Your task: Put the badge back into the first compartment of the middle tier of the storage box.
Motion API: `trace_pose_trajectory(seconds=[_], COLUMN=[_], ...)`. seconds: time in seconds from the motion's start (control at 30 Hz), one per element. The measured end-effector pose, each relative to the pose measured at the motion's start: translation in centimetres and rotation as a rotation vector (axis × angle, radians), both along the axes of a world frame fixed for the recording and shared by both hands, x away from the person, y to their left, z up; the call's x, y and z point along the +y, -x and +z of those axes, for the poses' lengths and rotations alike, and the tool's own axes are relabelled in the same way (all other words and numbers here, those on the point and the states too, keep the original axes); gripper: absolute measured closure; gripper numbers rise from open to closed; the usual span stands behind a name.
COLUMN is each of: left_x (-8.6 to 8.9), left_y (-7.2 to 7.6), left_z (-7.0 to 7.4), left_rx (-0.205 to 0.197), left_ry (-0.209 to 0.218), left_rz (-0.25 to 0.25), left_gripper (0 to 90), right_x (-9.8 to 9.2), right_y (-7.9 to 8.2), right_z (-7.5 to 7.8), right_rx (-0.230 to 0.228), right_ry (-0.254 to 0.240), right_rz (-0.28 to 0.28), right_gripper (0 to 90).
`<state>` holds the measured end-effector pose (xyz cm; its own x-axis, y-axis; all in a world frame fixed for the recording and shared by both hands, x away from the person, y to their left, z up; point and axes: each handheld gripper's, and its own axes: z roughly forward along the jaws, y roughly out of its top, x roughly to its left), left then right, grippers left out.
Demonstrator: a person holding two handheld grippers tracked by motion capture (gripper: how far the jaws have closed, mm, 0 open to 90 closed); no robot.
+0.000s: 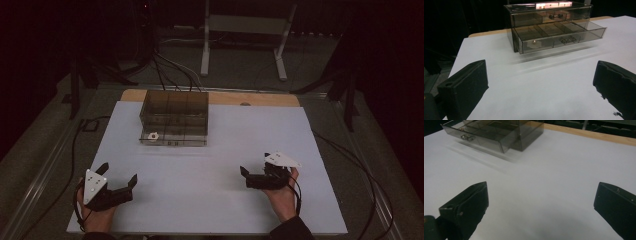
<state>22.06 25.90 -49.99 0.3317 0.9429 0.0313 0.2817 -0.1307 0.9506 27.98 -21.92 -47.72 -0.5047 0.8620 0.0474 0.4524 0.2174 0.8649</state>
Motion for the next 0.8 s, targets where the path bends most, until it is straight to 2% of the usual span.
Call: trace_pose_trajectory(seconds=[0.13,0.3,0.47,0.6,0.8], left_x=[0.1,0.3,0.5,0.8,0.8], left_y=[0.0,0.1,0.1,0.1,0.1], left_z=[0.0,0.1,0.2,0.3,0.3], left_rx=[0.001,0.000,-0.007,-0.010,-0.002], left_ry=[0.004,0.012,0.040,0.056,0.051], left_rz=[-0.001,-0.002,-0.006,0.000,0.012], left_gripper=[0.5,0.5,0.5,0.5,0.5], right_x=[-1.7,-4.0,-6.3,-7.5,-7.8], right_y=[1.0,2.5,3.7,4.5,4.5], right_z=[-0.7,-1.4,-1.7,-1.7,-1.8], right_rx=[-0.020,-0.067,-0.087,-0.109,-0.114], right_ry=[-0.030,-0.045,-0.103,-0.110,-0.079], right_rz=[-0.026,-0.041,-0.072,-0.101,-0.106], right_gripper=[0.0,0.0,0.0,0.0,0.0])
